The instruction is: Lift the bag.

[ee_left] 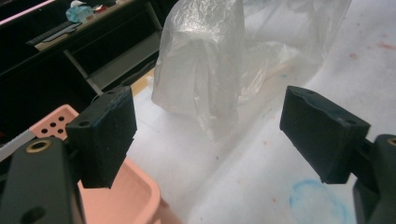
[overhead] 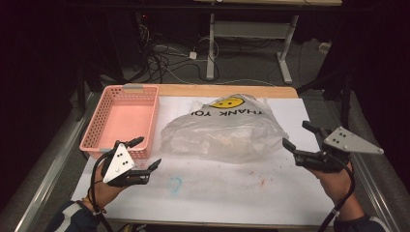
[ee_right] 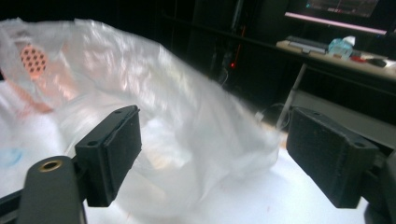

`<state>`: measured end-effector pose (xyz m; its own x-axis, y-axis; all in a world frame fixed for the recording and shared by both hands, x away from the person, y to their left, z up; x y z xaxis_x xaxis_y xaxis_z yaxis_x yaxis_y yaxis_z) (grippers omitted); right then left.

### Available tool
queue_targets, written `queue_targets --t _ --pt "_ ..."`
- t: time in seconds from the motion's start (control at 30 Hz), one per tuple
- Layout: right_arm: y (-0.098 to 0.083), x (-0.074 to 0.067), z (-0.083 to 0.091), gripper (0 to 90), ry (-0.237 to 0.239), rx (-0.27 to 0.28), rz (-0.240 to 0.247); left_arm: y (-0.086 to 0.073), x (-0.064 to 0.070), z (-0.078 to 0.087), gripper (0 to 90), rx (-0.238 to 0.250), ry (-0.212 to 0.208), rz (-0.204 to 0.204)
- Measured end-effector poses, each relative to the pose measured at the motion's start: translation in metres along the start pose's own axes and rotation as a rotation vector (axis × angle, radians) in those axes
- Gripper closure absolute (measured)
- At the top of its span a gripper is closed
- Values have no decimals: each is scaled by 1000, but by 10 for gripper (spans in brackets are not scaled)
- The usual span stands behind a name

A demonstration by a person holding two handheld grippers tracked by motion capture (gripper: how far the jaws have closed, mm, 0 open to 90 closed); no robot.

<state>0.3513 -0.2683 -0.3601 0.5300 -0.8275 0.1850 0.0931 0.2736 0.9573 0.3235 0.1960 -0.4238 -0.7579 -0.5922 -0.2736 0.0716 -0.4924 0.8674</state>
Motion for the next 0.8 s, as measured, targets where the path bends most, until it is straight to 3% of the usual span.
queue_targets --t 0.1,0.17,0.37,0.5,0.8 --pt "-19 -6 3 174 1 -23 5 -15 2 -2 180 -39 -8 26" --pt "-33 -9 2 168 9 -47 0 -25 5 -6 180 -78 -14 18" --pt "-61 -16 0 167 21 -101 -5 -44 5 -7 180 -109 -21 34" --pt "-74 -20 -2 167 7 -135 40 -51 3 -5 180 -122 -8 34" --pt "-83 -23 -3 168 28 -147 39 -52 2 -8 180 -131 3 42"
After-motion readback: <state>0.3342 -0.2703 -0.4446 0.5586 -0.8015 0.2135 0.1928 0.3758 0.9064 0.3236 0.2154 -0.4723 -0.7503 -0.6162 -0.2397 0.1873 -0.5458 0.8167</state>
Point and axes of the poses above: each handheld gripper's, and its own axes: z roughly backward along the jaws, y roughly out of its top, x roughly to its right, the point moved 5 cm from there along -z, roughly forward along the jaws, and after that the axes turned 5 degrees about -y, right-handed, at the moved point
